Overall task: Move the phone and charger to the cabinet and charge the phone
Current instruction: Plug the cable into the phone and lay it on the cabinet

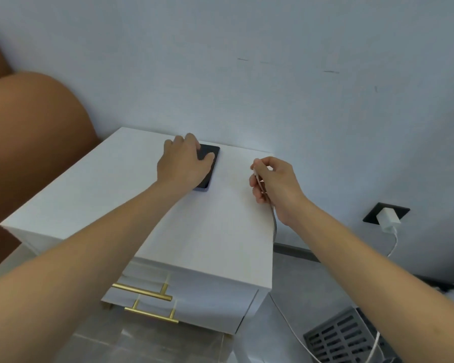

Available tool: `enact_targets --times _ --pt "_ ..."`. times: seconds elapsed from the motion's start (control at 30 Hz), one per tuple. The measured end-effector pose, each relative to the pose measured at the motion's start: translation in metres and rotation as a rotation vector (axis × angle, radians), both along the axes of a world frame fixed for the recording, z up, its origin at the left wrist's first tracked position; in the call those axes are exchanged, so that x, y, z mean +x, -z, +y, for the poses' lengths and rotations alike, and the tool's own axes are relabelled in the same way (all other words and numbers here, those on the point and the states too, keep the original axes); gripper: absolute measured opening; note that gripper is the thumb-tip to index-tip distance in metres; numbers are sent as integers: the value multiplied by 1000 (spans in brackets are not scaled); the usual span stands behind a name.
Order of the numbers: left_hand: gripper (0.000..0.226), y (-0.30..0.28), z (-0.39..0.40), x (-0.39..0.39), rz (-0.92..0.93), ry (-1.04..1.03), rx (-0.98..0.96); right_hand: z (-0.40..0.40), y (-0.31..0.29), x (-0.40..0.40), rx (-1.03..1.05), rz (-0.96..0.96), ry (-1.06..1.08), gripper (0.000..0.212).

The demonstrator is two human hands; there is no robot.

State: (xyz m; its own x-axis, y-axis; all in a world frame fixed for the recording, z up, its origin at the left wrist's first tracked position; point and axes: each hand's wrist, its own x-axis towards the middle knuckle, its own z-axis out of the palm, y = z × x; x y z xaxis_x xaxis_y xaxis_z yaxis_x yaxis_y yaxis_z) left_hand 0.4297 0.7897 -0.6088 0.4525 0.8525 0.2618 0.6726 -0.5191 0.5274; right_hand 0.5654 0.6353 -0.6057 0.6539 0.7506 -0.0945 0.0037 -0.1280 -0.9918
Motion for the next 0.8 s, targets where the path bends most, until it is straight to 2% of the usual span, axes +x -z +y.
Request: enact_targets --times 0.1,0.17,0.27,0.37,0.5,0.67,0.8 --pt "82 2 14 13 299 -52 -81 2 6 -8 -39 14 12 20" --pt "93 4 19 22 379 -66 -87 3 7 -11 -54 38 10 16" --pt "92 2 21 33 421 -72 -62 0 8 -11 -45 75 -23 13" --pt "73 -3 23 37 445 -60 -75 -5 10 -11 -31 52 -44 14" --pt "63 -4 22 37 389 -36 -152 -11 15 -15 -13 -6 -45 14" --pt "61 -10 19 40 187 -64 -276 -16 18 -21 10 1 -42 10" --pt "63 -17 13 49 22 -78 -375 -19 19 -29 25 -68 -47 8"
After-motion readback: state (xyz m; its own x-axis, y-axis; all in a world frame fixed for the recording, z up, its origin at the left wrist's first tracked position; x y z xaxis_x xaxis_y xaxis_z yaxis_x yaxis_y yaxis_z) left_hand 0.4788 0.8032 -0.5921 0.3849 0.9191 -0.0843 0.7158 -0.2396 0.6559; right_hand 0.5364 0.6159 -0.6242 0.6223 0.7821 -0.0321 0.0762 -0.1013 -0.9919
